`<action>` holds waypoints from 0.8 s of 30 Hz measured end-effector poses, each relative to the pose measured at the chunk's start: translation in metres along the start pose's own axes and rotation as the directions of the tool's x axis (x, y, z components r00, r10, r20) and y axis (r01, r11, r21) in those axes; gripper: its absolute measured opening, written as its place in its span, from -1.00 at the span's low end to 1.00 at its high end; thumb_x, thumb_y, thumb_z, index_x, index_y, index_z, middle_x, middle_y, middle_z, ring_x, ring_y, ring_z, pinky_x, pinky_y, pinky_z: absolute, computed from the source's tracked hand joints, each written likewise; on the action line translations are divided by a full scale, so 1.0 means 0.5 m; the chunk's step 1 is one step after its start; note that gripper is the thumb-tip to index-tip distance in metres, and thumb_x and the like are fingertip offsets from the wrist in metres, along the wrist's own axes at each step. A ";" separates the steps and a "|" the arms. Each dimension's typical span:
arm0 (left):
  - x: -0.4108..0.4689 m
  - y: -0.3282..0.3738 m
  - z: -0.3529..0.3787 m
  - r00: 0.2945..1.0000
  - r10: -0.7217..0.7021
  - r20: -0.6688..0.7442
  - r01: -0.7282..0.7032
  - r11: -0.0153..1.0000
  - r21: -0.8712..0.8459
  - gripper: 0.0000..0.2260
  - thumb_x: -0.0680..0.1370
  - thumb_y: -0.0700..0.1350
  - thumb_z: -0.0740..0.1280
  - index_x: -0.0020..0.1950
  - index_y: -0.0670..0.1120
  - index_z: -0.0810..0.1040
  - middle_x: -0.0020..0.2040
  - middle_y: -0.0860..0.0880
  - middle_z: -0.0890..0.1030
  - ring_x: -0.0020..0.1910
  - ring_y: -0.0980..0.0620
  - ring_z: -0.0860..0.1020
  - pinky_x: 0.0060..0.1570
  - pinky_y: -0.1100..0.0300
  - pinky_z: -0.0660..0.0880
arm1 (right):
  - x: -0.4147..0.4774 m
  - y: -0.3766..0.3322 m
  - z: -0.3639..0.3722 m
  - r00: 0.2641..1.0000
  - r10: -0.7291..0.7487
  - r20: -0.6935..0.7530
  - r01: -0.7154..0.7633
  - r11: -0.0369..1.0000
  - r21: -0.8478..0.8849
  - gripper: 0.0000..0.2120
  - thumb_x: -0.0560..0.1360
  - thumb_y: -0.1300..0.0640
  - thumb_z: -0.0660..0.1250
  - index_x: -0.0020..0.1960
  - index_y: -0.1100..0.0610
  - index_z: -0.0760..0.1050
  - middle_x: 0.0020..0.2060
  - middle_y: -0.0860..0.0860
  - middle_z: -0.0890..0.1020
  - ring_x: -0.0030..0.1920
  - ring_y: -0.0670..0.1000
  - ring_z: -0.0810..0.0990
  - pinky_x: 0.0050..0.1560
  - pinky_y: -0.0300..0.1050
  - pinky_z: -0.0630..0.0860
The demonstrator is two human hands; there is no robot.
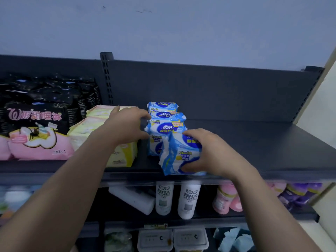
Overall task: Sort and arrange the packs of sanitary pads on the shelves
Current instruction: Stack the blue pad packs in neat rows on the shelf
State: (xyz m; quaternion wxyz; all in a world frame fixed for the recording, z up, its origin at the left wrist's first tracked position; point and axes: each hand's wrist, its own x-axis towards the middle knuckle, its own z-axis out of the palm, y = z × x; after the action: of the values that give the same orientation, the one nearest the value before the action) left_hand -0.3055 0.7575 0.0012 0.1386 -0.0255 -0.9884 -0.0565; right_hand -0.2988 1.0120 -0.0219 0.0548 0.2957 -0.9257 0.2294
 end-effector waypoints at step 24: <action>0.016 0.074 0.055 0.989 0.129 0.070 -0.125 0.991 -0.050 -0.27 0.39 0.22 0.46 0.48 0.04 0.32 0.44 0.03 0.38 0.40 -0.02 0.34 0.34 0.06 0.32 | -0.023 0.049 -0.085 0.972 0.211 -0.104 -0.210 0.977 0.024 -0.58 0.16 0.03 0.58 -0.02 -0.07 0.57 -0.02 -0.14 0.53 -0.04 -0.14 0.52 -0.01 -0.05 0.53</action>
State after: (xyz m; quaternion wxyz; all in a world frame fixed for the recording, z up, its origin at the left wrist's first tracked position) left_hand -0.3183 0.7978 -0.0191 0.1052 -0.0936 -0.9876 -0.0691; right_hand -0.3049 1.0550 0.0039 0.0774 0.1837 -0.9461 0.2553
